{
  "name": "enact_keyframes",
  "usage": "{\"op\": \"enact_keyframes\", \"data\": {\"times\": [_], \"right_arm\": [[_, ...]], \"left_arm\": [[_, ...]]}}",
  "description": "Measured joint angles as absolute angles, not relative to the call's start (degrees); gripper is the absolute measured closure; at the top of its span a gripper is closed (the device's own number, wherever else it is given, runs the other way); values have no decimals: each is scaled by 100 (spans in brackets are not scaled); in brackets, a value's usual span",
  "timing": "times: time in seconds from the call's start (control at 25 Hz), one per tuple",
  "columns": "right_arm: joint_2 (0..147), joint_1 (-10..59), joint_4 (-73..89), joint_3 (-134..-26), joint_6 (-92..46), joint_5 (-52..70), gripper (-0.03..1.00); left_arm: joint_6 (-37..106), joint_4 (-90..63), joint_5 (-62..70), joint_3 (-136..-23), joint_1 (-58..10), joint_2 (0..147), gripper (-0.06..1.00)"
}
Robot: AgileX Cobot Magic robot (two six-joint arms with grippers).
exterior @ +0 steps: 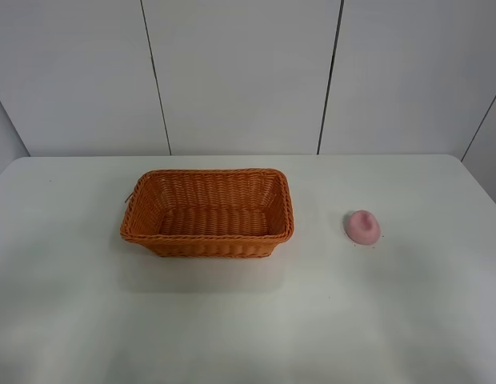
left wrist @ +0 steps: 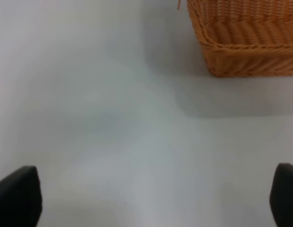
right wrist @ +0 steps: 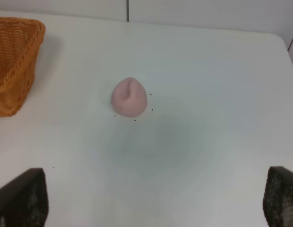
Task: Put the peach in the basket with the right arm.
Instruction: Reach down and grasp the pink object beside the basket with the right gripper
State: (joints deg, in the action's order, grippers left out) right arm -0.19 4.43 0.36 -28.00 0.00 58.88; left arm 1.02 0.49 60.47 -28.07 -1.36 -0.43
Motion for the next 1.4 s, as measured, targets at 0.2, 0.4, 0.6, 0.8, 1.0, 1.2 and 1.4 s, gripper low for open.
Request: {"op": "enact_keyframes", "data": {"times": [0.2, 0.4, 0.6, 0.8, 1.0, 1.2, 1.4], "right_arm": [[-19, 443, 36, -2800, 0, 5888, 27], [-19, 443, 36, -2800, 0, 5888, 27], [518, 443, 77, -2879, 153, 5888, 27], [2582, 443, 77, -3287, 236, 5599, 27], [5000, 443, 77, -4088, 60, 5152, 27], [7490, 443, 97, -5310, 0, 5003, 27], [9506, 443, 162, -6759, -35, 5200, 27]], "left_arm": [[102, 49, 6047, -2807, -136, -43, -5], [102, 49, 6047, -2807, -136, -43, -5], [102, 49, 6047, -2807, -136, -43, -5], [102, 49, 6047, -2807, -136, -43, -5], [102, 49, 6047, -2807, -136, -43, -5], [102, 49, 6047, -2807, -136, -43, -5], [102, 49, 6047, -2807, -136, -43, -5]]}}
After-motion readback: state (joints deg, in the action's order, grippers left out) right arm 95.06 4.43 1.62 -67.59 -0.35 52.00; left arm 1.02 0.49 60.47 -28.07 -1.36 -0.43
